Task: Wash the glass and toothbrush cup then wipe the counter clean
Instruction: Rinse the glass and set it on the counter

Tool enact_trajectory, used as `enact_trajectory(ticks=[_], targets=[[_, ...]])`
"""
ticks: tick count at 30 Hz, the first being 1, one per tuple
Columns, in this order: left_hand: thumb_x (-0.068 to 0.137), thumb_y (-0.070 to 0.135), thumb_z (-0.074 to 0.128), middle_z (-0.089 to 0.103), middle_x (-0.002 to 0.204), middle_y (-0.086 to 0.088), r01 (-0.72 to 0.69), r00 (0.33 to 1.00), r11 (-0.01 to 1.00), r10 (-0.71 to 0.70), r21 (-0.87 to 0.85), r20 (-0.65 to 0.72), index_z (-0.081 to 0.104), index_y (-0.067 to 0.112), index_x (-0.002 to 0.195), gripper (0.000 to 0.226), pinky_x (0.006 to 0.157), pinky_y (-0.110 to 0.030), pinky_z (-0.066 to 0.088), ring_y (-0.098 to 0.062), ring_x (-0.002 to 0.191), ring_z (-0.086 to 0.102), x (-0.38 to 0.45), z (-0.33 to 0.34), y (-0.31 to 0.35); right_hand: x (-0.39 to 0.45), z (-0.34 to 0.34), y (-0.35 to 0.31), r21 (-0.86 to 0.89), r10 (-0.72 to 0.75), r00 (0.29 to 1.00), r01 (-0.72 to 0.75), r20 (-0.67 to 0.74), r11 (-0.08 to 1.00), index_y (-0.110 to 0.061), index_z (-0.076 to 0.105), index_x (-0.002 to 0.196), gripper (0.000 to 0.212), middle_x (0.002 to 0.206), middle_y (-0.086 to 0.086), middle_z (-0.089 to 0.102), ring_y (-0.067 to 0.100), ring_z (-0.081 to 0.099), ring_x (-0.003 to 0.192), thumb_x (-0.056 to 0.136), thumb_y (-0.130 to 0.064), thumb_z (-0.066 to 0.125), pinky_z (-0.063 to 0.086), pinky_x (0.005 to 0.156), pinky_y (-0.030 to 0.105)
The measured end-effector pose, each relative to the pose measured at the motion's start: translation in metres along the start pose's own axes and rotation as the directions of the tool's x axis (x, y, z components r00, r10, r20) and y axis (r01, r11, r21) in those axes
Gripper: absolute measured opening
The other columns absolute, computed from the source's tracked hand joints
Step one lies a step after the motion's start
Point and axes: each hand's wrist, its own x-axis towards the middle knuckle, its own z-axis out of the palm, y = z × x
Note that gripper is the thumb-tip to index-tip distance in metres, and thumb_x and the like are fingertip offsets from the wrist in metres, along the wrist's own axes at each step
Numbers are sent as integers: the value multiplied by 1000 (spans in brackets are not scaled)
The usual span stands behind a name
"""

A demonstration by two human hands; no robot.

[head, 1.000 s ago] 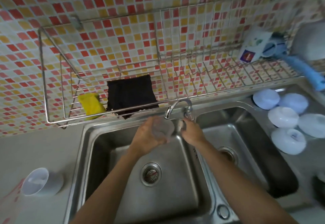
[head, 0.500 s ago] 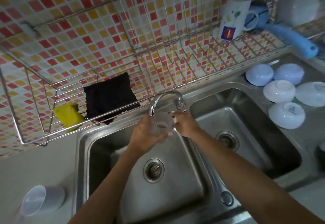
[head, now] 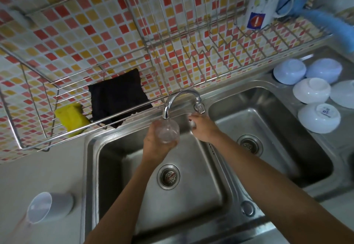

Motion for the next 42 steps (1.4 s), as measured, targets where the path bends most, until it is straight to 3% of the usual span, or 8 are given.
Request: enact_trajectory(ticks=[4,7,13,18,23,27,31,42], targets=[[61,35,89,61,116,9,-44,999,999,44,31,24,50,34,121,72,83,-29,52,-11,103,61,6,11,5,-2,-2,0,-3,-39,999,39,-10,999,-10,57,129,49,140,8,51,28,48,126,80,-6,59,37,101,29],[61,37,87,58,118,12,-69,994,992,60,101,95,51,30,126,74,87,-25,45,-11,108,57,9,16,11,-1,-6,-1,9,-58,998,59,-17,998,-9,57,129,48,139,9,52,26,49,125,82,-8,63,35,99,25],[63,36,87,49,115,2,-13,1000,986,14,167,-8,47,12,125,78,80,-26,40,-14,97,48,16,19,20,-1,-6,-1,47,-26,1000,26,-5,999,-12,54,134,54,142,7,49,25,46,129,81,-4,60,33,103,25],[59,32,91,48,123,-4,35,999,978,-28,207,-37,46,13,123,81,84,-34,51,-22,100,56,3,19,0,-1,-6,0,41,-28,1000,28,7,999,-10,54,133,50,142,8,49,24,45,129,83,-6,58,33,102,26],[59,27,91,52,120,-6,16,1000,987,-13,159,-22,46,11,121,78,81,-29,47,-24,101,56,7,25,5,0,-5,1,39,-32,999,32,9,999,-9,53,135,51,144,8,46,24,43,131,84,-6,58,32,105,27],[61,33,89,59,116,0,-64,991,976,37,208,131,46,17,126,80,85,-28,49,-19,102,58,5,34,9,2,-2,2,-5,-55,998,54,-9,998,-10,52,135,53,144,7,47,24,45,130,83,-6,63,34,102,25],[58,29,91,62,107,3,67,998,995,-68,72,5,48,18,112,70,72,-27,46,-19,94,62,-2,33,0,4,1,2,-86,-70,998,70,5,994,-10,41,144,61,151,7,36,26,33,138,87,-1,58,27,110,31],[61,32,90,59,112,10,33,999,997,-36,75,39,46,30,116,71,63,-4,33,-11,99,58,-7,12,-5,19,10,-2,-113,-45,981,23,-191,993,-8,64,93,7,99,10,65,21,56,102,91,-7,58,44,87,29]])
